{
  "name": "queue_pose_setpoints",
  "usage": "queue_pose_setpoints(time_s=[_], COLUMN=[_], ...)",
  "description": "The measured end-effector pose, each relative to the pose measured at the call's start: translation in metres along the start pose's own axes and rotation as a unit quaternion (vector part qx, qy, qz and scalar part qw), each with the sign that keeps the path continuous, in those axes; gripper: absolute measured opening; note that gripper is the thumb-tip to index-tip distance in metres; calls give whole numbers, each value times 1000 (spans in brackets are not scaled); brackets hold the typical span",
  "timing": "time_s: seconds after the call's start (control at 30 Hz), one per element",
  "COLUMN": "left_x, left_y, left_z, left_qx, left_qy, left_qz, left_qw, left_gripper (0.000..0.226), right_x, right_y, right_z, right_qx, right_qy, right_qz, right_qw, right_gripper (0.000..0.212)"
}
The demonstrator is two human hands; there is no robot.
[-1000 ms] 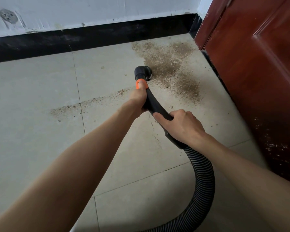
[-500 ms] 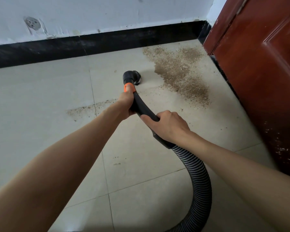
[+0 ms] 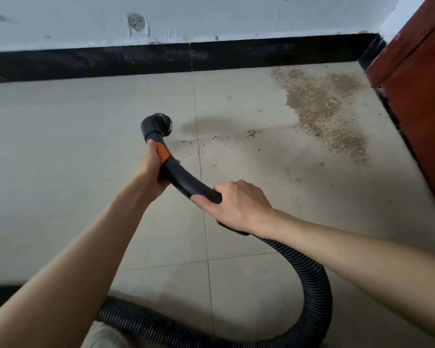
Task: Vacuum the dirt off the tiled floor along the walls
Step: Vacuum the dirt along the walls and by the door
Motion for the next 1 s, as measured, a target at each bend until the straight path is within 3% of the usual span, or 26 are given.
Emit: queue_pose_setpoints(time_s=[0.2, 0.53, 0.73, 1.0], left_x=[-21, -13, -8, -13], left_y=[-27, -28, -27, -28], left_z=[-41, -35, -32, -27], left_qx=[-6, 9, 20, 25], left_qy=[52, 39, 23, 12], left_qz=[-22, -34, -43, -76], left_qw=[998, 999, 999, 997], left_gripper=[38, 38, 55, 41], right_x=[-18, -14, -12, -16], right_y=[-8, -9, -11, -7], right_z=[14, 14, 13, 12], right_qx=[-52, -76, -86, -85], right_qy=[-57, -42, -33, -17], right_qz=[-22, -18, -13, 0], right_qw=[997, 996, 996, 996], right_gripper=[58, 57, 56, 56])
Point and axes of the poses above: each hand's wrist, its own x-axis towards the middle knuckle, its own z-axis out of the palm, y = z × x, the point moved 1 cm from there along x, towards the middle knuckle, and after that the axes turned 14 degrees about z, right-handed, at the moved point
